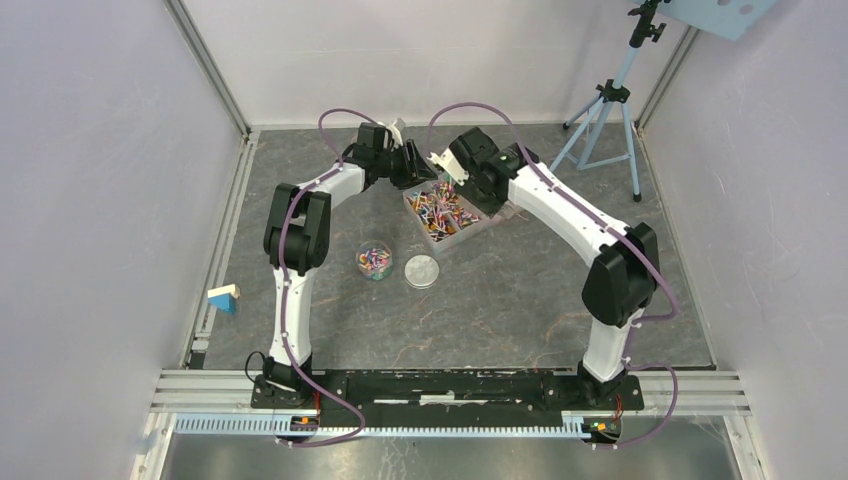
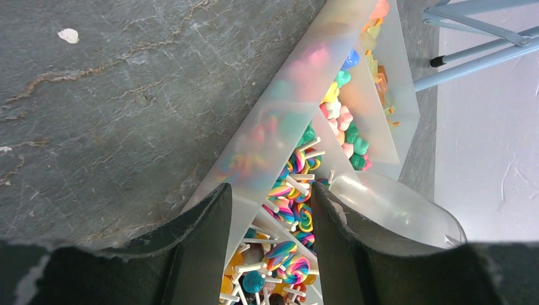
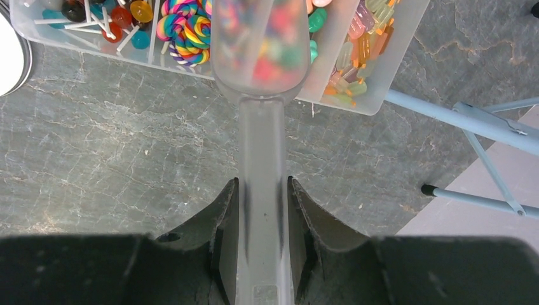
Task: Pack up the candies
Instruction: Scoop the fake candies from the storage box, then place the fake candies in the packing bottle.
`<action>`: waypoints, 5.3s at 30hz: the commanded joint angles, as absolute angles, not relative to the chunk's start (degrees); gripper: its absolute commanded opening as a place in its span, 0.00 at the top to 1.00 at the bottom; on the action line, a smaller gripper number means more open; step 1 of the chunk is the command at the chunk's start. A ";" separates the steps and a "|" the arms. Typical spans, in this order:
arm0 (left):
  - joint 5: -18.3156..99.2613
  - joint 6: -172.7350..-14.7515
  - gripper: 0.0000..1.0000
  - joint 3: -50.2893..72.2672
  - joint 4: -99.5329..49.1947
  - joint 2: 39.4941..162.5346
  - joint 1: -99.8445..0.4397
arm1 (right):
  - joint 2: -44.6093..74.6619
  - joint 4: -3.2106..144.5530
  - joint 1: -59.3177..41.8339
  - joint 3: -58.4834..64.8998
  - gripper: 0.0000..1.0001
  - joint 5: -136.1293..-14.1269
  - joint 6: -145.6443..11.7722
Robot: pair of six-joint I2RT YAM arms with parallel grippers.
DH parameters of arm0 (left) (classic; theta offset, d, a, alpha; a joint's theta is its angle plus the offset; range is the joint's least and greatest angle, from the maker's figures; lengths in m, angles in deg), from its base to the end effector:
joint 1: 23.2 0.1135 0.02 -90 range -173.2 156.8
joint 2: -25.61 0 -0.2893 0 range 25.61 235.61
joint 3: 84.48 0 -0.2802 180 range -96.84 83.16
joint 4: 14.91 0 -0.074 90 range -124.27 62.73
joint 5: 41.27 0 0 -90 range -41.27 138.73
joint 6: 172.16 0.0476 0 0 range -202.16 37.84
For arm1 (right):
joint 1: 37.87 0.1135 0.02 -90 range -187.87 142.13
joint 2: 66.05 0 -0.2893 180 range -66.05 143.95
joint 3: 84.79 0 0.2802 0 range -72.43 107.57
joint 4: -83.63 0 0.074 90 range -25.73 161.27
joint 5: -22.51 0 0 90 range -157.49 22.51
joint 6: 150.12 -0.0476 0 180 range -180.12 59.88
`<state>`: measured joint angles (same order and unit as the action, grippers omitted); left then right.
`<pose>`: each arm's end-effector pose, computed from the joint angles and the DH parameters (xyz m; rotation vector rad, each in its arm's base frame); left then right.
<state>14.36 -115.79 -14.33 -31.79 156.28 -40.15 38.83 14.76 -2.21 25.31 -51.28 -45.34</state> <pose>0.5279 -0.1890 0.1641 0.0120 2.3406 -1.1325 0.3542 0.2378 0.3113 -1.0409 2.4157 -0.2567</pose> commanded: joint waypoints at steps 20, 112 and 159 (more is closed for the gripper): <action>8.84 -119.70 0.44 -11.78 -30.05 155.79 -41.38 | 53.38 18.61 0.46 34.55 1.00 -43.56 -44.42; 9.18 -115.26 0.42 -15.18 -36.22 152.09 -40.91 | 22.06 49.18 -9.00 -10.89 1.00 -55.79 -47.08; 34.44 -116.43 0.00 31.42 -55.94 96.54 -19.12 | 26.24 33.72 24.45 10.12 1.00 -37.52 -21.33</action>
